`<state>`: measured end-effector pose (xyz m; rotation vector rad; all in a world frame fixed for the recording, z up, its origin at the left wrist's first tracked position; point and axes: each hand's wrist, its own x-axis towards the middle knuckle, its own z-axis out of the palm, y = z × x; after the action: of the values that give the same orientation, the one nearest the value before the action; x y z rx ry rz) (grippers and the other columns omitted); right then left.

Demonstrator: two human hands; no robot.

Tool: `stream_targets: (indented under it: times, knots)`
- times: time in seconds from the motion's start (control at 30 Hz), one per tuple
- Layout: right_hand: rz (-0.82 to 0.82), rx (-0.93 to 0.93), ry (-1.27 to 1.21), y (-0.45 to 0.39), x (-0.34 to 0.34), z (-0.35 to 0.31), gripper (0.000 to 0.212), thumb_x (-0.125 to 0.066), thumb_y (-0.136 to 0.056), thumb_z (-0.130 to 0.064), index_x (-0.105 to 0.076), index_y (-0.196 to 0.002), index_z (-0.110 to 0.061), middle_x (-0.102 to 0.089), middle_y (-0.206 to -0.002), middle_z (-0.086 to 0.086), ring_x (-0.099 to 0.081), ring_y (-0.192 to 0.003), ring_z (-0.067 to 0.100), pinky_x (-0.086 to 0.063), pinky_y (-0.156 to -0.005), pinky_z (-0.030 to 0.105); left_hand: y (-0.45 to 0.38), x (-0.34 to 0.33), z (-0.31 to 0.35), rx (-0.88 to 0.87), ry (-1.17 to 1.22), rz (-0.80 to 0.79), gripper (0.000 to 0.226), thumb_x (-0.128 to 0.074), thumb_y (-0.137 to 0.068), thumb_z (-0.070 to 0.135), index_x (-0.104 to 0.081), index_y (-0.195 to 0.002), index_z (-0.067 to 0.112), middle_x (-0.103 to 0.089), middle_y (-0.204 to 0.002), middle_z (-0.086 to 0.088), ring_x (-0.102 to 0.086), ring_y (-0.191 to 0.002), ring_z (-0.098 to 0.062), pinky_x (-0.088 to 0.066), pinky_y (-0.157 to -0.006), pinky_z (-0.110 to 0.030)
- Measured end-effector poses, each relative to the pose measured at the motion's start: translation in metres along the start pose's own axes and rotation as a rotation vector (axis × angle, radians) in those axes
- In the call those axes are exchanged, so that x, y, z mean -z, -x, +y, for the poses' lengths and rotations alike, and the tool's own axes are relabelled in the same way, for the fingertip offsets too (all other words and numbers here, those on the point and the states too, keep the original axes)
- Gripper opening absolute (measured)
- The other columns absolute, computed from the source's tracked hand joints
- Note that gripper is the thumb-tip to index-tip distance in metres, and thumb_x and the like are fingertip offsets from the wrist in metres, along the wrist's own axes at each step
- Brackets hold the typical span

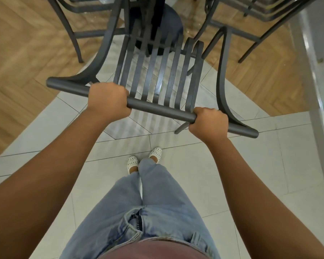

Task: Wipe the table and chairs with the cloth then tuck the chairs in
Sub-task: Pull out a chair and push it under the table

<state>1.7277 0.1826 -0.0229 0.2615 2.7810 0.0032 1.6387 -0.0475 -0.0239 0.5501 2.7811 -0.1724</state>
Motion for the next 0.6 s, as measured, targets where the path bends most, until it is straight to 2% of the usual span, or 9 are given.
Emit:
stream_targets:
  times: [0.1, 0.17, 0.23, 0.3, 0.4, 0.47, 0.6]
  knots:
    - [0.044, 0.027, -0.006, 0.000, -0.005, 0.004, 0.003, -0.056, -0.077, -0.016, -0.055, -0.079, -0.018, -0.046, -0.062, -0.001, -0.041, -0.057, 0.023, -0.022, -0.053, 0.023, 0.000, 0.000, 0.000, -0.017, 0.014, -0.002, 0.015, -0.058, -0.082, 0.027, -0.069, -0.089, 0.019, -0.043, -0.056, 0.001, -0.044, -0.056, -0.019, -0.032, -0.058, -0.027]
    - [0.096, 0.044, -0.039, -0.001, -0.011, 0.009, 0.006, -0.061, -0.071, -0.013, -0.055, -0.071, -0.015, -0.044, -0.057, -0.001, -0.038, -0.051, 0.023, -0.017, -0.049, 0.020, 0.001, 0.000, 0.002, -0.008, 0.009, -0.010, 0.015, -0.059, -0.082, 0.028, -0.068, -0.089, 0.019, -0.042, -0.056, 0.001, -0.040, -0.053, -0.017, -0.032, -0.058, -0.027]
    - [0.189, 0.073, -0.071, -0.001, -0.017, 0.014, 0.011, -0.067, -0.060, -0.010, -0.056, -0.060, -0.011, -0.037, -0.049, -0.004, -0.031, -0.042, 0.021, -0.012, -0.049, 0.014, 0.002, -0.002, 0.005, -0.005, 0.001, -0.018, 0.016, -0.059, -0.083, 0.030, -0.068, -0.090, 0.018, -0.041, -0.056, 0.001, -0.039, -0.053, -0.016, -0.033, -0.059, -0.028]
    - [0.293, 0.116, -0.095, -0.001, -0.022, 0.023, 0.009, -0.064, -0.054, -0.015, -0.055, -0.053, -0.011, -0.035, -0.044, -0.006, -0.026, -0.037, 0.017, -0.012, -0.050, 0.010, 0.005, -0.005, 0.011, -0.007, 0.009, -0.024, 0.018, -0.061, -0.082, 0.032, -0.067, -0.093, 0.018, -0.041, -0.057, 0.002, -0.045, -0.059, -0.018, -0.034, -0.062, -0.028]
    - [0.294, 0.138, -0.095, 0.001, -0.031, 0.045, 0.015, -0.051, -0.055, -0.025, -0.060, -0.055, -0.012, -0.046, -0.043, -0.003, -0.037, -0.035, 0.020, -0.029, -0.041, 0.016, 0.012, -0.007, 0.030, 0.000, 0.044, -0.040, 0.018, -0.059, -0.081, 0.029, -0.067, -0.094, 0.020, -0.045, -0.062, 0.002, -0.046, -0.063, -0.020, -0.033, -0.061, -0.028]
    - [0.271, 0.129, -0.075, 0.000, -0.034, 0.064, 0.021, -0.047, -0.055, -0.026, -0.063, -0.059, -0.013, -0.050, -0.046, -0.002, -0.045, -0.038, 0.024, -0.039, -0.041, 0.021, 0.016, -0.007, 0.047, 0.018, 0.064, -0.084, 0.018, -0.056, -0.081, 0.026, -0.066, -0.095, 0.020, -0.046, -0.064, 0.002, -0.045, -0.064, -0.020, -0.034, -0.061, -0.027]
    - [0.234, 0.140, -0.013, -0.007, -0.030, 0.102, 0.022, -0.054, -0.061, -0.021, -0.069, -0.076, -0.020, -0.056, -0.054, -0.003, -0.052, -0.048, 0.023, -0.045, -0.046, 0.026, 0.019, -0.005, 0.082, 0.035, 0.115, -0.130, 0.016, -0.056, -0.083, 0.028, -0.063, -0.095, 0.020, -0.044, -0.066, 0.002, -0.045, -0.067, -0.019, -0.035, -0.063, -0.027]
